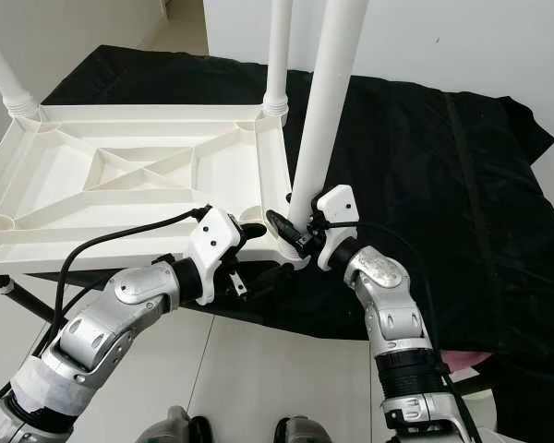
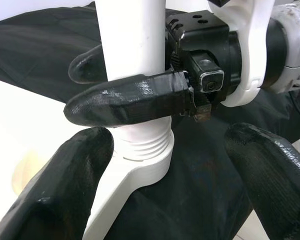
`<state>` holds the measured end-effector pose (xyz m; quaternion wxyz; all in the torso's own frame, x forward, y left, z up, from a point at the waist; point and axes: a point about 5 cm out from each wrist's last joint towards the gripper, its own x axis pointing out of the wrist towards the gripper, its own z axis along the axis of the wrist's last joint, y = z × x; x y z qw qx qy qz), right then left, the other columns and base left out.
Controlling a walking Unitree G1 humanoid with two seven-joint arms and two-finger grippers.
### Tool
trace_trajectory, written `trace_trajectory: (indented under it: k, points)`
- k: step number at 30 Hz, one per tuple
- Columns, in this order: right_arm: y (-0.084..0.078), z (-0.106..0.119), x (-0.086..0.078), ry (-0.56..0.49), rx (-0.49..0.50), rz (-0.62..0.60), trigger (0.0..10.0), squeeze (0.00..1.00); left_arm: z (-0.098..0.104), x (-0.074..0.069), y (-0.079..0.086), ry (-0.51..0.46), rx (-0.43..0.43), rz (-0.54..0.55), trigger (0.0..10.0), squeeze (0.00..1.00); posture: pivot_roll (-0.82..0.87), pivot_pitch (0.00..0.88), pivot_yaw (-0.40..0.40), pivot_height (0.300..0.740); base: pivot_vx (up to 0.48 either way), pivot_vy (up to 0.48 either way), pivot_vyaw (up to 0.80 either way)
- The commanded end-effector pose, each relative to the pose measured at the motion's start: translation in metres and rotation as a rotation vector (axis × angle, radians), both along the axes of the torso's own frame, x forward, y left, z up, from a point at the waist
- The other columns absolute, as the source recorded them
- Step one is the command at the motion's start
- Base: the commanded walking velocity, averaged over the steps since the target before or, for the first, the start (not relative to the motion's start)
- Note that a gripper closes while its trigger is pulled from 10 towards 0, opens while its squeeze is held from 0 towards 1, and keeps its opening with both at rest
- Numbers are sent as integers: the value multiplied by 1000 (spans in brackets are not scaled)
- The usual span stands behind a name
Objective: Building children table
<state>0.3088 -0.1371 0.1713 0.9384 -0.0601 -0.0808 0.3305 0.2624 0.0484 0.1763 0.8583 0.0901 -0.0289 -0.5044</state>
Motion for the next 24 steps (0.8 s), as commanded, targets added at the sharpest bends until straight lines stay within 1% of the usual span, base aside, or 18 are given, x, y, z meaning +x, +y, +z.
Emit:
trace_trajectory:
  k: [1,4,6,9,10,12,13,14,15,16,17,18,19,20,21,23,24]
  points:
    - [1,-14,-2,72,4,-18,10000,0,-4,-4,1,26,17,-47,10000,0,-71,148,14,740,0,0,0]
    - [14,-10,-14,43,55,-120,10000,0,-3,-3,1,25,18,-41,10000,0,-55,138,2,740,0,0,0]
    - [18,-7,-19,22,79,-179,10000,0,-2,-3,2,25,19,-35,10000,0,-55,138,2,740,0,0,0]
    - [19,-7,-20,27,92,-201,10000,0,-2,-3,2,24,20,-33,10000,0,-54,133,1,740,0,0,0]
    - [20,-8,-22,27,91,-263,10000,0,-2,-3,3,24,22,-31,10000,0,-53,132,0,740,0,0,0]
    - [20,-8,-22,27,91,-263,10000,0,-2,-3,3,24,22,-31,10000,0,-53,132,0,740,0,0,0]
    - [21,-9,-24,37,108,-338,10000,0,-3,-3,3,23,25,-31,10000,0,-53,124,-2,740,0,0,0]
    - [21,-9,-24,37,108,-338,10000,0,-3,-3,3,23,25,-31,10000,0,-53,124,-2,740,0,0,0]
    - [23,-13,-26,62,117,-419,10000,0,-3,-2,4,22,26,-29,10000,0,-53,122,-4,740,0,0,0]
    - [23,-13,-26,62,117,-419,10000,0,-3,-2,4,22,26,-29,10000,0,-53,122,-4,740,0,0,0]
    - [23,-14,-27,64,108,-486,10000,0,-3,-1,4,22,27,-28,10000,0,-55,113,-4,740,0,0,0]
    - [23,-14,-27,64,108,-486,10000,0,-3,-1,4,22,27,-28,10000,0,-55,113,-4,740,0,0,0]
    - [21,-16,-26,76,110,-533,10000,0,-4,0,4,21,27,-28,10000,0,-68,101,0,740,0,0,0]
    - [21,-16,-26,76,110,-533,10000,0,-4,0,4,21,27,-28,10000,0,-68,101,0,740,0,0,0]
    - [19,-16,-24,83,118,-559,10000,984,-4,1,3,21,27,-32,10000,0,-77,89,3,740,0,0,0]
    - [17,-16,-21,100,150,-556,10000,1000,-5,2,2,20,28,-39,10000,0,-80,83,5,740,0,0,0]
    - [17,-16,-21,100,150,-556,10000,1000,-5,2,2,20,28,-39,10000,0,-80,83,5,740,0,0,0]
